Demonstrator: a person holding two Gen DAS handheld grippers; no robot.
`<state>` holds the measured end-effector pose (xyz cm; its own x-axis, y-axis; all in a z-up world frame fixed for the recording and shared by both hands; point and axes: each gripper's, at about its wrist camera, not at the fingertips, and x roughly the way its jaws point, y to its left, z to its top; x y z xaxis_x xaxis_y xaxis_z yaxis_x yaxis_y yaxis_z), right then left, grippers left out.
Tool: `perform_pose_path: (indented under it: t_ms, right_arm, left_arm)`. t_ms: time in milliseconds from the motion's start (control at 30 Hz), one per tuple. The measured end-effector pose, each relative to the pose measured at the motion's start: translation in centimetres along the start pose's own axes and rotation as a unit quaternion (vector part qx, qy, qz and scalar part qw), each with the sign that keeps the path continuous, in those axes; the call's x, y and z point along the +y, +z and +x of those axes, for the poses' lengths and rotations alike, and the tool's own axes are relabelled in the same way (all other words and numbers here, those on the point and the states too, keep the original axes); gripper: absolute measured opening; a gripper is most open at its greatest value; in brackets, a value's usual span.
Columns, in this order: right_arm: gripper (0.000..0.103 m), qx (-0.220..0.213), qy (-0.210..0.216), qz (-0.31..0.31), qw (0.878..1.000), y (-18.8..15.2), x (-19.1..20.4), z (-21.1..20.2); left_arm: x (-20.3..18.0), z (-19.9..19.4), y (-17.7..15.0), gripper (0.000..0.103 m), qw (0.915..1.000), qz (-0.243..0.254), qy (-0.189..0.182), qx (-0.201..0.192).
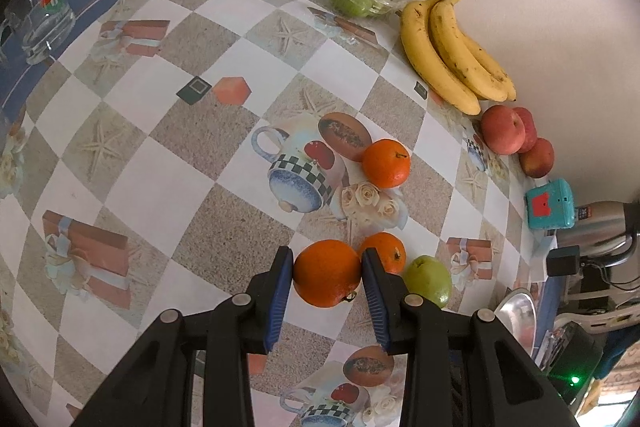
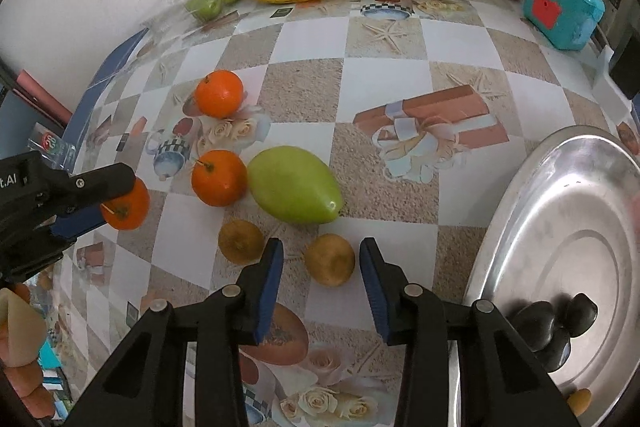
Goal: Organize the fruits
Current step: 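Close the right tool on a brown kiwi while the left tool holds the orange, then carry the kiwi in the right tool and orange in the left tool over the basin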
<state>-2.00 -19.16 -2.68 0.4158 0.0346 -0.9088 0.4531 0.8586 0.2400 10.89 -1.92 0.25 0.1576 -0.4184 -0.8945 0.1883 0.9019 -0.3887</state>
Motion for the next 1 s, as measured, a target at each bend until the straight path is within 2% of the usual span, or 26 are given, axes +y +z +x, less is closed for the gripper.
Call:
perform_pose_path:
  t_ms: [67, 233, 500, 1000]
  right_arm:
    - [0.031, -0.001, -0.004, 0.0, 1.0, 0.0, -0.1, 0.0]
    - [0.026, -0.002, -0.002, 0.006, 1.0, 0.0, -0.3, 0.0]
    - [0.026, -0.01, 0.009, 0.014, 1.0, 0.0, -0.6, -0.5]
    - [0.026, -0.064, 0.022, 0.025, 0.997, 1.0, -0.8, -5.6]
  left_arm:
    - [0.0, 0.0, 0.0, 0.038, 1.0, -0.001, -0.001, 0.001]
    - [-0.1, 0.2, 0.0, 0.038, 1.0, 0.002, 0.0, 0.004]
    - [-0.4, 0.3, -0.1, 0.038, 1.0, 0.004, 0.004, 0.004]
    - [-1.7, -0.9, -0.4, 0.038, 0.9997, 0.023, -0.007, -0.009]
